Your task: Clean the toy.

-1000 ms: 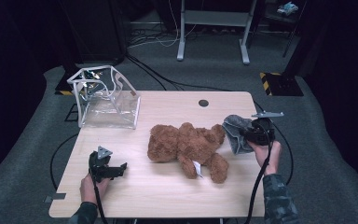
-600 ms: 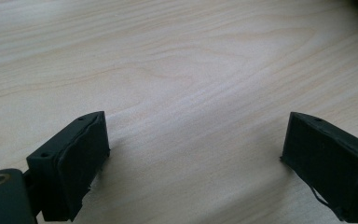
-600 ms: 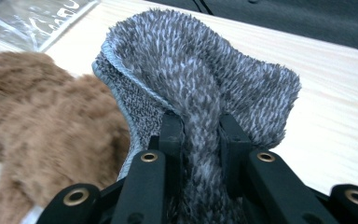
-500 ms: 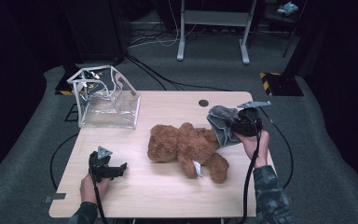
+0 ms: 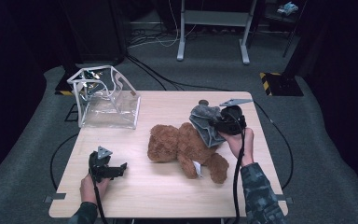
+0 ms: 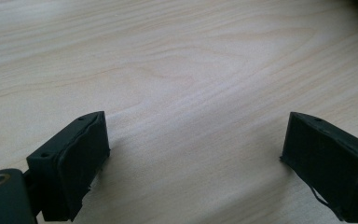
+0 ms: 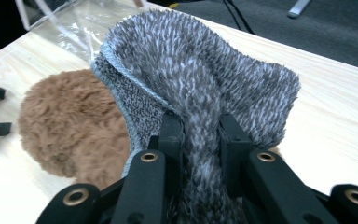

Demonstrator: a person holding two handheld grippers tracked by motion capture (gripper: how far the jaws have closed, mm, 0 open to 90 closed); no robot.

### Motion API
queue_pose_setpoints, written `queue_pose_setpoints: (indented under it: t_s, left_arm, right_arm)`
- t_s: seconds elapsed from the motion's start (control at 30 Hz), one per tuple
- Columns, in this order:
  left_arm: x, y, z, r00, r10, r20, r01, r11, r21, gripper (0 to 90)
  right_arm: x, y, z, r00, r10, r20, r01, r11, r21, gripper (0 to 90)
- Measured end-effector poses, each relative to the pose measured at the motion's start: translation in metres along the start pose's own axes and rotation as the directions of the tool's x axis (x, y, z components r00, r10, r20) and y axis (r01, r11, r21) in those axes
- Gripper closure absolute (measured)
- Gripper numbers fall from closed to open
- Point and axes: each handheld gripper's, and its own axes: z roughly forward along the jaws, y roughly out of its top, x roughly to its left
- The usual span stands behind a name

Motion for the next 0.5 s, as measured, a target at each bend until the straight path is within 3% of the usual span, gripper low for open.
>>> queue_pose_setpoints:
  t_s: [0.3,0.5]
  left_arm:
    - [0.0,0.0,0.0,1.0,0.002,0.0,-0.002,1.0,0.001,6.8]
    - [0.0,0.0,0.0,1.0,0.001,0.0,-0.001,1.0,0.001,6.9]
  right_arm:
    - [0.035,0.005,0.025,0.9948,-0.049,-0.089,0.052,0.998,0.027,75.1]
    - [0.053,0.01,0.044,0.9903,-0.076,-0.116,0.082,0.995,0.048,75.0]
